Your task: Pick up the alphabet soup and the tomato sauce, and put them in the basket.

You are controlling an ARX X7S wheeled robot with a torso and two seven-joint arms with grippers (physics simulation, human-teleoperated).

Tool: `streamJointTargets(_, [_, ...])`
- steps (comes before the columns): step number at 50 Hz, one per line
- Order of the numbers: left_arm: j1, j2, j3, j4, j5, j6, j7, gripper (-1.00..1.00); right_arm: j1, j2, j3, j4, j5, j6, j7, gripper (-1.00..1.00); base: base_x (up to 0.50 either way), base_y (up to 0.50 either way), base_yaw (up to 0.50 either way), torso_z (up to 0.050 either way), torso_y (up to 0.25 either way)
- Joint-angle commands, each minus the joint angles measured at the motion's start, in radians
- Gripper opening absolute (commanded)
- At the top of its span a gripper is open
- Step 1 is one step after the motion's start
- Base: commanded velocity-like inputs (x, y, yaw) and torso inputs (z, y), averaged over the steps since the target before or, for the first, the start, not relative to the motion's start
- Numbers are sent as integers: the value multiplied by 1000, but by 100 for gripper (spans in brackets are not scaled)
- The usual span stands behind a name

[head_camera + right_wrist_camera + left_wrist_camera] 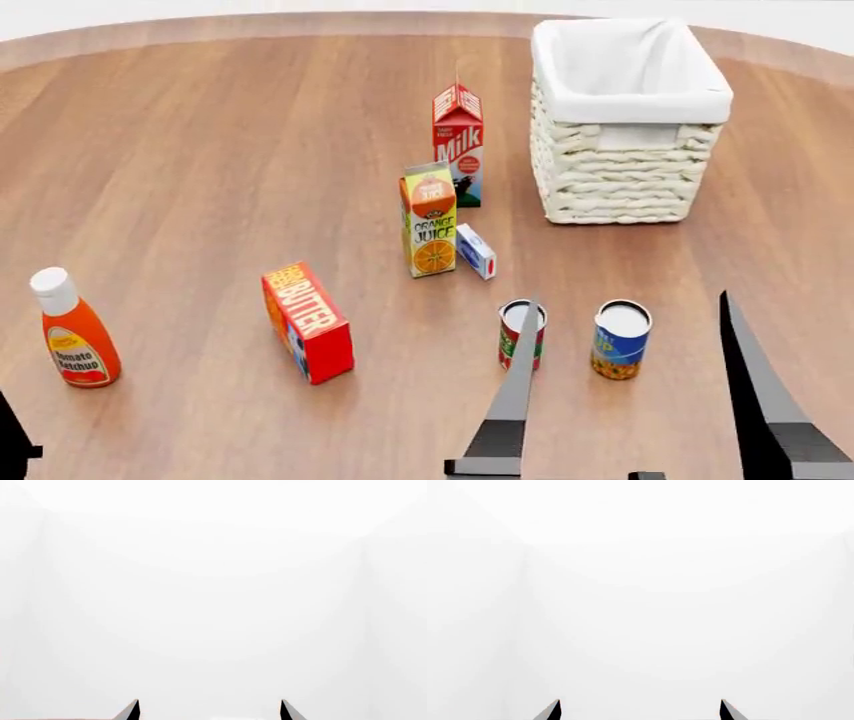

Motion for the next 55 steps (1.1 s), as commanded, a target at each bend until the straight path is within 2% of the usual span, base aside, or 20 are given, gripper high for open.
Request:
streamJointTargets(1, [-1,-10,6,11,-14,-13,-9,100,-9,10,-12,-8,1,-15,12,100,0,0,0,50,45])
streamJointTargets(7, [23,-13,18,-15,1,48,-2,100,-45,16,-18,44,1,-102,18,100,0,0,0,42,35])
streamJointTargets(9, [27,-15,26,-18,10,49,-2,100,-14,16,-15,-7,15,-20,17,100,0,0,0,0,0])
streamJointTargets(11, [27,-18,28,-15,3,49,0,100,-14,17,-16,-6,19,-21,18,100,0,0,0,0,0])
streamJointTargets(12, [27,-19,30,-12,2,47,-1,100,-38,18,-21,37,10,-85,20,100,0,0,0,0,0])
streamJointTargets(13, [26,-21,31,-12,1,48,0,100,-17,18,-19,-1,20,-28,19,100,0,-141,0,0,0])
streamJointTargets(14, [25,-21,30,-13,0,49,-1,100,-39,20,-24,37,13,-88,21,100,0,-152,0,0,0])
streamJointTargets(17, [25,-23,30,-10,-4,50,-3,100,-12,22,-26,-9,18,-16,21,100,0,-151,0,0,0])
streamJointTargets(24, [24,-30,35,-8,-7,47,-7,100,-12,29,-35,-10,15,-14,25,100,0,-201,0,0,0])
streamJointTargets(25, [23,-31,35,-8,-6,48,-7,100,-38,31,-40,32,4,-84,28,100,0,-305,0,0,0])
streamJointTargets(29, [22,-35,36,-3,-7,44,-11,100,-6,33,-43,-17,10,-6,28,100,0,-287,0,0,0])
streamJointTargets(30, [22,-35,36,-2,-9,44,-11,100,-34,35,-48,26,1,-76,32,100,0,-266,0,0,0])
streamJointTargets(32, [23,-36,40,-6,-4,48,-12,100,-7,36,-47,-17,7,-8,30,100,0,-264,0,0,0])
streamJointTargets(50, [27,-44,54,-24,6,71,-23,100,-21,48,-63,8,3,-40,44,100,0,-260,0,0,0])
streamJointTargets(55, [32,-46,55,-34,6,83,-24,100,-60,53,-73,78,-10,-145,54,100,0,-239,0,0,0])
